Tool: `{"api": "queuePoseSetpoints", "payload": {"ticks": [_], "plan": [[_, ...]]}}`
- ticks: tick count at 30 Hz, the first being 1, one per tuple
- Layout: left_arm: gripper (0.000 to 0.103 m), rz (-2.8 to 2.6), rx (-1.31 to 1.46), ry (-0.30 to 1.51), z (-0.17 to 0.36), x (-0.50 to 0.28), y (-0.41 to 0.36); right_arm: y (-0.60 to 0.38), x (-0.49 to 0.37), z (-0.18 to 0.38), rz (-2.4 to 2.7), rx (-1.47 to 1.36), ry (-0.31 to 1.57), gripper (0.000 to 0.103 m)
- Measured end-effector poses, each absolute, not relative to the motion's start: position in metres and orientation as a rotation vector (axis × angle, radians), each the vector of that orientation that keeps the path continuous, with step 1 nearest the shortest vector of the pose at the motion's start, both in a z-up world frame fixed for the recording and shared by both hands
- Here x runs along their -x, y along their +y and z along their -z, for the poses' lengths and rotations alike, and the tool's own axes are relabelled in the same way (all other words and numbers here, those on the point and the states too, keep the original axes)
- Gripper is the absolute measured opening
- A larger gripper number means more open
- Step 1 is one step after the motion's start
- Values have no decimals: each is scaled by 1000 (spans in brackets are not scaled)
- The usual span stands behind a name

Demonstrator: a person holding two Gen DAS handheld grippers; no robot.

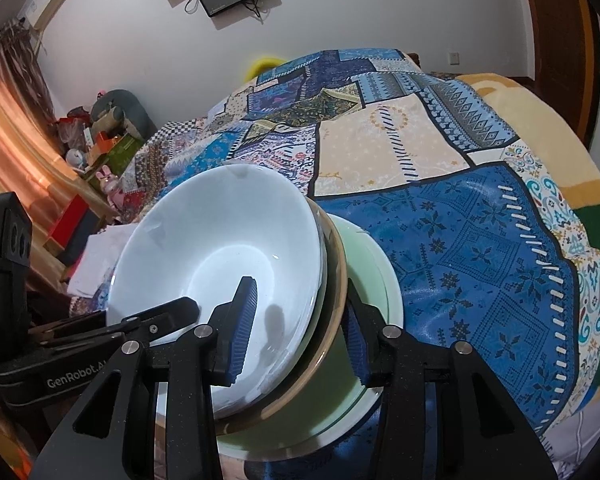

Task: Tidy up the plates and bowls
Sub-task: 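Lower the bowl stack onto the light green plate with both grippers, then open both grippers and pull them back from the bowl stack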

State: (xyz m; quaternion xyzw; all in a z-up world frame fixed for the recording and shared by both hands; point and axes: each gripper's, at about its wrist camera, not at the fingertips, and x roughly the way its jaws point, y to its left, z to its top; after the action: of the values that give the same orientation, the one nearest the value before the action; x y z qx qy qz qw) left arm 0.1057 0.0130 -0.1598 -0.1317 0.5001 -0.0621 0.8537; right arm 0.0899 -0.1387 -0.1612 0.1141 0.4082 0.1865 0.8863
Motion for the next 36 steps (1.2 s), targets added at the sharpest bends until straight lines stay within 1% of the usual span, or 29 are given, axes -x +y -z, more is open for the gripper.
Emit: {"api": "queuePoseSetpoints", "payload": {"ticks": [3, 7, 12, 16, 18, 22, 23, 24, 25, 27, 29, 31, 32, 34, 36], "plan": [[40, 121, 257, 1044, 157, -102, 10, -142, -86, 154, -383, -232, 833, 39], [40, 113, 244, 1025, 148, -93, 11, -147, -79, 143, -385, -234, 819, 43], [47, 106, 250, 966, 124, -78, 17, -149, -60, 115, -414, -221, 726, 46], [53, 99, 215, 858, 89, -59, 13, -148, -39, 85, -421, -182, 621, 53], [60, 97, 190, 780, 69, -45, 8, -150, -28, 71, -432, -175, 570, 55], [67, 90, 152, 613, 28, -12, 3, -153, -2, 44, -433, -134, 454, 56], [67, 85, 151, 583, 22, -7, 2, -154, 2, 39, -434, -128, 435, 58], [67, 70, 146, 546, 14, 1, 2, -155, 8, 33, -440, -125, 409, 63], [67, 56, 140, 508, 6, 10, 1, -157, 15, 29, -446, -126, 384, 67], [67, 52, 128, 462, -4, 20, 1, -157, 23, 21, -450, -119, 346, 69], [68, 58, 123, 423, -12, 31, 1, -157, 30, 14, -444, -109, 311, 74], [72, 58, 125, 399, -18, 38, 1, -158, 34, 12, -442, -108, 290, 81], [75, 60, 126, 380, -21, 44, 2, -158, 34, 11, -443, -109, 283, 82], [82, 52, 120, 349, -25, 51, 3, -157, 35, 10, -447, -112, 273, 88], [92, 39, 105, 316, -29, 58, 3, -156, 34, 10, -448, -111, 269, 90]]}}
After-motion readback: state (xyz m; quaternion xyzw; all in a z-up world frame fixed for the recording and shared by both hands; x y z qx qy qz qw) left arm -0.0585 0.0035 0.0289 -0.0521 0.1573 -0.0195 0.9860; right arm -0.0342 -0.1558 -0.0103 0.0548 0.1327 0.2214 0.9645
